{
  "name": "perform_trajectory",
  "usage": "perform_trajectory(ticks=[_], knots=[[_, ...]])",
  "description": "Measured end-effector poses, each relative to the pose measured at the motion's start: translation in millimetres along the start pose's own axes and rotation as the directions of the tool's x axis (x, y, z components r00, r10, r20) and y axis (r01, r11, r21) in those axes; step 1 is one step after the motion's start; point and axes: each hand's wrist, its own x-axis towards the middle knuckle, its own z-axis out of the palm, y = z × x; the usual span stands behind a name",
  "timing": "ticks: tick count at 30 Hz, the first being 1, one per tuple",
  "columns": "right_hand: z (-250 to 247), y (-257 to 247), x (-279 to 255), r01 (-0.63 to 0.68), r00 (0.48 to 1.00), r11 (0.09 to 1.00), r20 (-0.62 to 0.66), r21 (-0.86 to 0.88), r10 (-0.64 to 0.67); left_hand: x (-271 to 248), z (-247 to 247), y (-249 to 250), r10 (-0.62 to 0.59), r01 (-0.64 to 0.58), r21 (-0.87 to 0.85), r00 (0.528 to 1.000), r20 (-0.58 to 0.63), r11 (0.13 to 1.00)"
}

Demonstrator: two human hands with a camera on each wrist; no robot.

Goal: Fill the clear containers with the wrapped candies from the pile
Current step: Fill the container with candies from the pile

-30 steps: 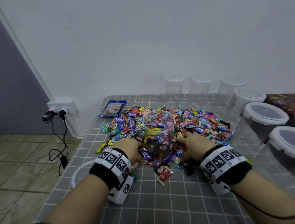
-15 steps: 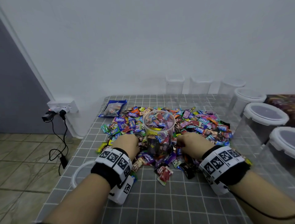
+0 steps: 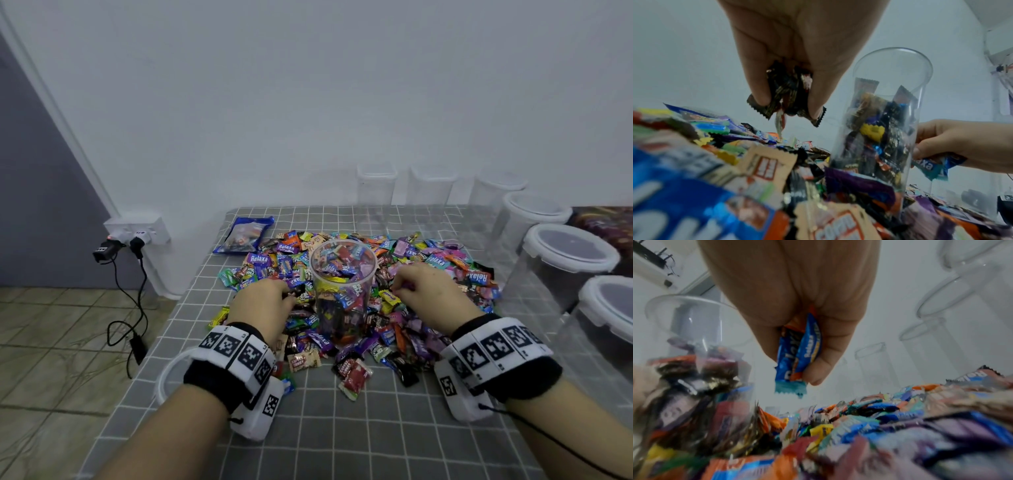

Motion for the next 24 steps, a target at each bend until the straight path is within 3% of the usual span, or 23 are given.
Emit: perform_trajectory(ticks=[6,11,16,24], knots=[[-27,-11,6,0.039,0.958,0.986,-0.286,0.163,0.01,-3,-6,-1,-0.006,0.002,-0.061,0.998,-0.063,0.998],[-44,-40,13,0.159,0.917,0.938,-0.397,0.308,-0.025,-3,-11,1,-0.027,0.014,-0.135,0.995,-0.1,0.991],[-43,-73,22,0.251,0.901,0.917,-0.421,0.311,-0.104,-1,-25,3,-0.052,0.015,-0.204,0.983,-0.178,0.979],[-8,-87,26,0.245,0.934,0.944,-0.316,0.222,-0.168,3,-34,0,-0.059,0.014,-0.209,0.976,-0.208,0.978]])
